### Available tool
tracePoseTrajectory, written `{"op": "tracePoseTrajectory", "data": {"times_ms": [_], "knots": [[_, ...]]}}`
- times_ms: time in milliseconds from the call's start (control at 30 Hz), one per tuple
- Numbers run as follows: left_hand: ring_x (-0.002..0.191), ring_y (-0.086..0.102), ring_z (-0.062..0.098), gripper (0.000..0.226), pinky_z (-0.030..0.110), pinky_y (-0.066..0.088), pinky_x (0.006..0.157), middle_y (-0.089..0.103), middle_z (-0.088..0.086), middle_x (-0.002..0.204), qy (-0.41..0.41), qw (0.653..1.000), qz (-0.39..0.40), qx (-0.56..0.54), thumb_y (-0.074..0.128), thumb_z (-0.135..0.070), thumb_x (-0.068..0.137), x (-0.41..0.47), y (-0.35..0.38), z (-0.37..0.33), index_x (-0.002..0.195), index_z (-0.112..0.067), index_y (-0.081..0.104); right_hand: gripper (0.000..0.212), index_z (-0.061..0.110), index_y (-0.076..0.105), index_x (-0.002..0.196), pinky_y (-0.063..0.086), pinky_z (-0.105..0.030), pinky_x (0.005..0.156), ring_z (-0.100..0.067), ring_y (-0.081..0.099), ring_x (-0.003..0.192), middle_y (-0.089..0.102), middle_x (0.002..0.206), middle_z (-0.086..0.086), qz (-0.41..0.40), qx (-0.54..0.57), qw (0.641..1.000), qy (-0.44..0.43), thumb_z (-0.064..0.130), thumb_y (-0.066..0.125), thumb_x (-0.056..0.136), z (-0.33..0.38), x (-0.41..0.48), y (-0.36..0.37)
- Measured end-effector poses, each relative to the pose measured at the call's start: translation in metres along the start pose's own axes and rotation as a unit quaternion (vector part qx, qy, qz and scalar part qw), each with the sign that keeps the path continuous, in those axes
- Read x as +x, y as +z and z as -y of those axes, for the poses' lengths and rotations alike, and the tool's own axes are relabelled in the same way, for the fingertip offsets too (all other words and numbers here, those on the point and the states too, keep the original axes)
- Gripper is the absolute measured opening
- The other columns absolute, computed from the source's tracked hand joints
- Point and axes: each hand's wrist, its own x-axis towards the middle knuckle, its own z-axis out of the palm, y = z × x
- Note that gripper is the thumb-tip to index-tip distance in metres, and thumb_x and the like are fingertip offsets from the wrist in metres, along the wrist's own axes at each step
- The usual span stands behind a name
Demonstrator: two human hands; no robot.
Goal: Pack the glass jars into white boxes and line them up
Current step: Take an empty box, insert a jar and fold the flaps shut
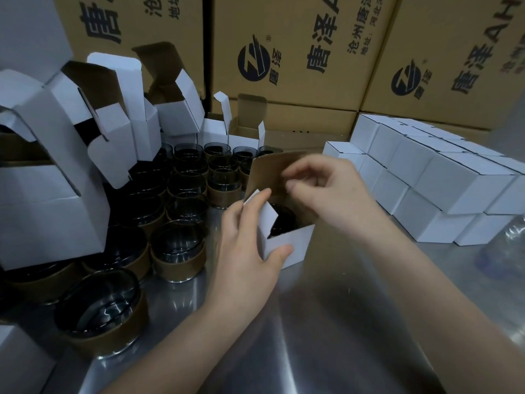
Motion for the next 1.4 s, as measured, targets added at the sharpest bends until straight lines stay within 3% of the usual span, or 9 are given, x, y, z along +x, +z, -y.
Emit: {"op": "tracePoseTrajectory", "data": {"times_ms": [200,467,633,800,933,1067,1133,1300,1400], "knots": [[0.135,0.026,0.001,0.077,0.019,0.022,0.106,0.025,-0.011,0.147,-0.015,1.000,0.012,0.020,0.075,-0.023,0.084,-0.001,-0.002,-0.002,0.144,-0.049,0.034,0.045,0.021,0.067,0.077,0.046,-0.016,0.053,-0.005,0.055,0.058,0.067,0.072,0.006,-0.158,0.187,0.967,0.067,-0.015,0.039,0.079,-0.018,0.010,0.000],[0.138,0.024,0.003,0.068,0.026,0.027,0.113,0.018,-0.017,0.147,-0.035,0.999,0.030,0.012,0.072,-0.036,0.083,-0.001,-0.004,-0.007,0.141,-0.048,0.040,0.030,0.015,0.066,0.108,0.047,-0.025,0.073,-0.013,0.064,0.088,0.071,0.104,-0.008,0.012,0.311,0.941,0.134,-0.004,0.051,0.090,-0.042,0.011,0.004],[0.137,0.027,-0.002,0.050,0.019,0.024,0.112,0.027,-0.012,0.146,-0.058,0.996,0.017,-0.062,0.041,-0.065,0.081,0.000,-0.007,-0.013,0.128,-0.051,0.052,0.040,0.013,0.060,0.124,0.044,-0.039,0.097,-0.030,0.061,0.112,0.062,0.128,-0.016,0.061,0.297,0.943,0.134,0.009,0.065,0.085,-0.050,0.011,0.011],[0.127,0.032,-0.007,0.032,0.001,0.022,0.098,0.033,-0.013,0.142,-0.070,0.993,0.011,-0.097,0.044,-0.027,0.103,0.002,-0.007,-0.013,0.126,-0.044,0.058,0.038,0.024,0.062,0.111,0.050,-0.011,0.073,-0.001,0.070,0.089,0.075,0.093,0.014,0.104,0.292,0.946,0.098,0.014,0.066,0.075,-0.052,0.008,0.015],[0.110,0.043,-0.016,0.029,0.000,0.030,0.093,0.041,-0.012,0.135,-0.079,0.986,0.007,-0.147,0.050,-0.019,0.101,0.006,-0.010,-0.017,0.117,-0.040,0.062,0.033,0.030,0.066,0.101,0.050,-0.010,0.067,0.001,0.070,0.080,0.074,0.083,0.019,0.116,0.281,0.948,0.088,0.012,0.068,0.074,-0.055,0.007,0.019],[0.114,0.052,0.000,0.034,0.028,0.043,0.101,0.054,-0.009,0.122,-0.080,0.980,-0.018,-0.184,0.057,-0.024,0.084,0.006,-0.011,-0.017,0.116,-0.034,0.053,0.043,0.052,0.074,0.083,0.050,-0.011,0.068,0.001,0.070,0.082,0.074,0.087,0.021,0.133,0.278,0.948,0.078,0.010,0.066,0.075,-0.054,0.007,0.021],[0.111,0.055,0.000,0.043,0.026,0.048,0.093,0.058,-0.010,0.120,-0.088,0.972,-0.027,-0.218,0.058,-0.022,0.078,0.008,-0.013,-0.019,0.115,-0.039,0.043,0.049,0.056,0.072,0.081,0.051,-0.011,0.068,0.002,0.070,0.083,0.074,0.087,0.023,0.137,0.282,0.947,0.070,0.008,0.066,0.078,-0.055,0.008,0.022],[0.102,0.060,-0.007,0.071,0.007,0.046,0.079,0.061,-0.008,0.121,-0.097,0.962,-0.028,-0.255,0.057,0.005,0.089,0.011,-0.012,-0.014,0.135,-0.044,0.032,0.038,0.030,0.069,0.108,0.052,-0.022,0.082,-0.013,0.069,0.100,0.074,0.107,0.005,0.144,0.291,0.944,0.062,0.008,0.065,0.077,-0.057,0.007,0.023],[0.115,0.057,-0.001,0.070,0.014,0.047,0.093,0.059,-0.004,0.130,-0.082,0.960,-0.016,-0.266,0.055,0.007,0.090,0.011,-0.012,-0.015,0.142,-0.036,0.037,0.036,0.023,0.066,0.109,0.048,-0.026,0.090,-0.014,0.066,0.106,0.072,0.110,0.004,0.136,0.301,0.942,0.064,0.005,0.066,0.078,-0.058,0.007,0.022]]}}
